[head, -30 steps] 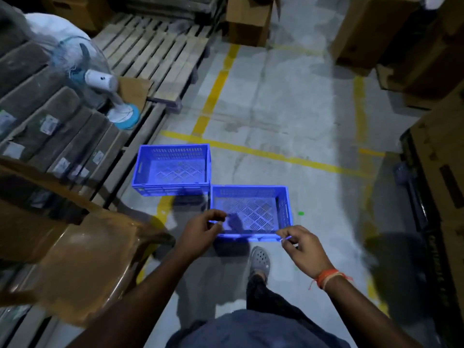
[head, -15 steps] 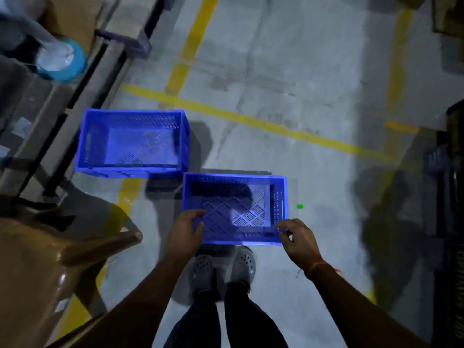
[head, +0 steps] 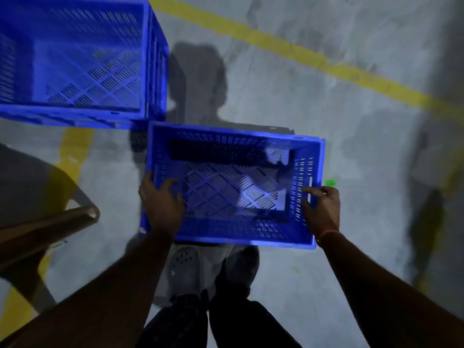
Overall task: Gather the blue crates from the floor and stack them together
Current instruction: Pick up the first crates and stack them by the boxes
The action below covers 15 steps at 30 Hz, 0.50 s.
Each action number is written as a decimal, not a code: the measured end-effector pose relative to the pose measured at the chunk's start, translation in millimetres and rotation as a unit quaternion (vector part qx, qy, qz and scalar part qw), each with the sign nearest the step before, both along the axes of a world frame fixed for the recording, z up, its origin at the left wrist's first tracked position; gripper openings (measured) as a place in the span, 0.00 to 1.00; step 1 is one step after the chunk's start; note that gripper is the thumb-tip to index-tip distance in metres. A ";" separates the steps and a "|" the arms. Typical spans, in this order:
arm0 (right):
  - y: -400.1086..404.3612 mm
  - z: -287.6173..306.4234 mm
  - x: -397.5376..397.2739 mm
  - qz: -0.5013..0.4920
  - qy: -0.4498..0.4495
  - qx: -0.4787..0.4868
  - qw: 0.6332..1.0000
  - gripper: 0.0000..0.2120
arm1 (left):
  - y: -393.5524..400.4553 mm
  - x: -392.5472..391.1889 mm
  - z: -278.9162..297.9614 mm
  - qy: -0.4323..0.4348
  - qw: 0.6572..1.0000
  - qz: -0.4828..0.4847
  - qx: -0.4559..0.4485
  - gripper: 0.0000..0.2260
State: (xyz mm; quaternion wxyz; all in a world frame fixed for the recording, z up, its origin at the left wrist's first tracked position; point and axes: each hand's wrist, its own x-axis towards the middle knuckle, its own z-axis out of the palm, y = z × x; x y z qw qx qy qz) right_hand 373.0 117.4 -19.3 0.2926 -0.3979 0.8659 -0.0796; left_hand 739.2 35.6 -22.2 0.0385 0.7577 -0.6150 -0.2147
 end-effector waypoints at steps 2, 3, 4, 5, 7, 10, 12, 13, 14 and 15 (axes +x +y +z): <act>-2.1 -9.0 2.2 -0.009 0.025 0.001 1.000 0.14 | -5.5 -0.4 -12.5 -0.009 1.000 0.015 -0.020 0.14; -3.9 -11.3 3.4 -0.013 0.034 0.005 0.999 0.14 | -9.4 -0.8 -16.9 -0.010 0.999 0.026 -0.022 0.14; -5.2 -15.2 2.4 -0.015 0.035 0.010 0.999 0.13 | -14.3 -2.1 -19.6 -0.014 0.999 0.039 -0.021 0.14; -6.3 -18.0 1.7 -0.016 0.030 0.017 0.999 0.13 | -19.0 -3.4 -21.3 -0.020 0.998 0.051 -0.014 0.14; -5.3 -28.0 -2.9 -0.022 -0.009 0.029 0.999 0.14 | -25.7 -3.0 -23.3 -0.028 0.996 0.080 0.027 0.13; -3.8 -38.1 -12.4 -0.054 -0.078 0.035 0.995 0.16 | -36.5 17.5 -30.4 -0.001 0.993 0.085 0.084 0.12; -3.2 -34.6 -18.8 -0.062 -0.112 0.043 0.991 0.15 | -46.2 38.4 -30.3 0.056 0.994 0.024 0.095 0.12; -4.0 -28.2 -19.5 -0.067 -0.124 0.050 0.989 0.14 | -51.7 47.8 -27.2 0.082 0.991 -0.018 0.102 0.13; -4.7 -21.2 -19.7 -0.070 -0.133 0.055 0.987 0.14 | -57.3 54.0 -21.2 0.099 0.988 -0.051 0.107 0.14; -4.0 -12.3 -19.4 -0.070 -0.141 0.055 0.986 0.14 | -62.0 57.5 -12.7 0.111 0.985 -0.074 0.109 0.15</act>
